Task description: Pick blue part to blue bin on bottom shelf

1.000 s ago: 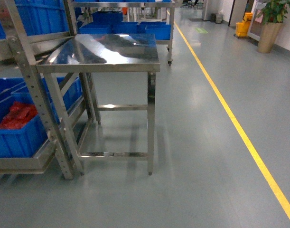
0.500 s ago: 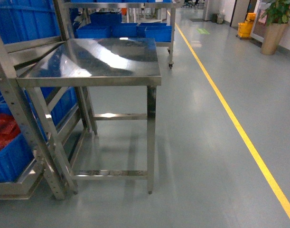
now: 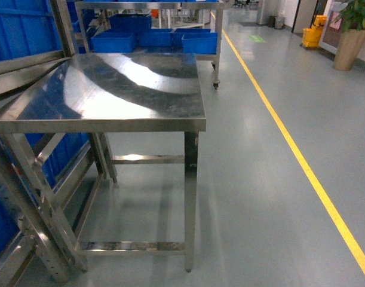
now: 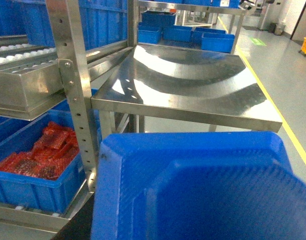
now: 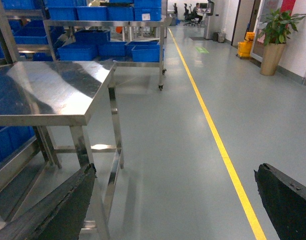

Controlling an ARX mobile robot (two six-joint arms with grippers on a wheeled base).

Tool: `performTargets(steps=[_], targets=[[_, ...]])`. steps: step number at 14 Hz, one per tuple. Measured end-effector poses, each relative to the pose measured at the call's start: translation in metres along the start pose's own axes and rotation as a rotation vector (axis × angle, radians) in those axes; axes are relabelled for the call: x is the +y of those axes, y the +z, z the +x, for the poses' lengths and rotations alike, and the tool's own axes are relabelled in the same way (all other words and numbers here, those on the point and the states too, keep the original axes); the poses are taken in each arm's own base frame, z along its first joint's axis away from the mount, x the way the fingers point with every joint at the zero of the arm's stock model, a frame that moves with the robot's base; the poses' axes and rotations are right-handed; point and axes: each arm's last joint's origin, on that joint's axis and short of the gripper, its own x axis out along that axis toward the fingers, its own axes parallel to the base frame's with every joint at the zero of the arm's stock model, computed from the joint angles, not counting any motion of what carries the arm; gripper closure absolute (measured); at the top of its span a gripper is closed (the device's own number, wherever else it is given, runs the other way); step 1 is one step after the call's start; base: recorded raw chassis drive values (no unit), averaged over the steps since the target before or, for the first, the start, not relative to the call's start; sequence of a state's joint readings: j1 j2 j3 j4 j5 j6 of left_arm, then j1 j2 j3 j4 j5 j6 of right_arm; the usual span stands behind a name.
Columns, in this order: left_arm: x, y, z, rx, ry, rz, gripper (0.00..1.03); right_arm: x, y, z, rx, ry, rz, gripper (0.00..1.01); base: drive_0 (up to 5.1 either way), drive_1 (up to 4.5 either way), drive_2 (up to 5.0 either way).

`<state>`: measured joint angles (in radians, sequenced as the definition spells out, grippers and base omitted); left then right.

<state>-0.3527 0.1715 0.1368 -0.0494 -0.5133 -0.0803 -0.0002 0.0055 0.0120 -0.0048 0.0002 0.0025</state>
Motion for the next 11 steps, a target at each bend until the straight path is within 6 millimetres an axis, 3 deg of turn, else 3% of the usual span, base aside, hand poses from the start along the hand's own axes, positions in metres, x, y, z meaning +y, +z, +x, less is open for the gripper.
performTargets(steps=[3, 11], targets=[[-0.0001, -0.0003, 0.0002, 0.004, 0.000, 0.002, 0.60, 0.0000, 0.0000, 0.0000, 0.000, 0.000, 0.000, 0.03, 0.0, 0.00, 0.0], [0.0000, -0.0003, 0.0002, 0.003, 0.000, 0.002, 0.60, 0.0000, -0.0003, 0.0000, 0.003, 0.000, 0.000, 0.03, -4.8, 2.61, 2.6]])
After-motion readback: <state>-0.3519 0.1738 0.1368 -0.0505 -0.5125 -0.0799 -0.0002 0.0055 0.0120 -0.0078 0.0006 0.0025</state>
